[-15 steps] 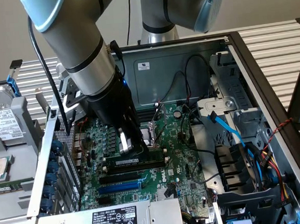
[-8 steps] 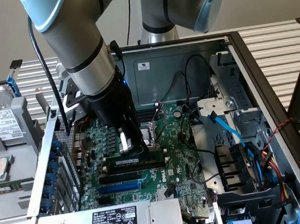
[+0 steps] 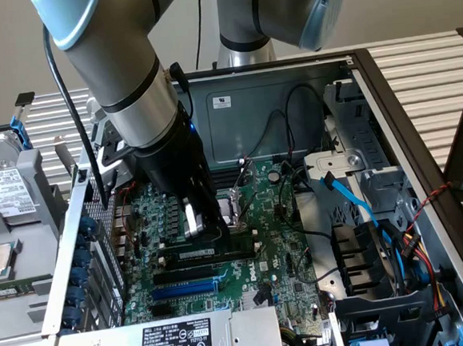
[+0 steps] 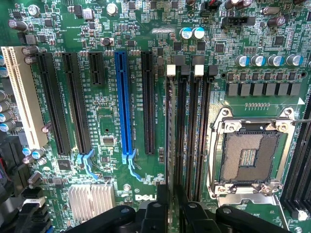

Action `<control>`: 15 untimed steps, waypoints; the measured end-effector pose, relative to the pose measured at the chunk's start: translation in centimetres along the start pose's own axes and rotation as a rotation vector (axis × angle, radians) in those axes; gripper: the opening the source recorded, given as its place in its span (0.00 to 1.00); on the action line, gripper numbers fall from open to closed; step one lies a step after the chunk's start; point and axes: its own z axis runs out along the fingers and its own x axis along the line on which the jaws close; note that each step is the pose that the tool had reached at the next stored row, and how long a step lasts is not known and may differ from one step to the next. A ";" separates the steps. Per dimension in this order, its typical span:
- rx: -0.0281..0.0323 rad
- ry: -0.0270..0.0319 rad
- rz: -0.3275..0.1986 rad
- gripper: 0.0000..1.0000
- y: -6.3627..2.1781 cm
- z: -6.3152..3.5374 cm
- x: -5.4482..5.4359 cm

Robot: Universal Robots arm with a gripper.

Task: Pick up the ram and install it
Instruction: 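Insert the ram into the slot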

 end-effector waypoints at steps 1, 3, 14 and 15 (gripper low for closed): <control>0.0000 0.0000 0.000 0.20 0.00 0.00 0.0; 0.0000 0.0000 0.000 0.20 0.00 0.00 0.0; -0.0220 0.0017 -0.001 0.20 -0.85 -1.10 0.0; -0.0308 0.0019 -0.001 0.20 -0.98 -1.14 0.1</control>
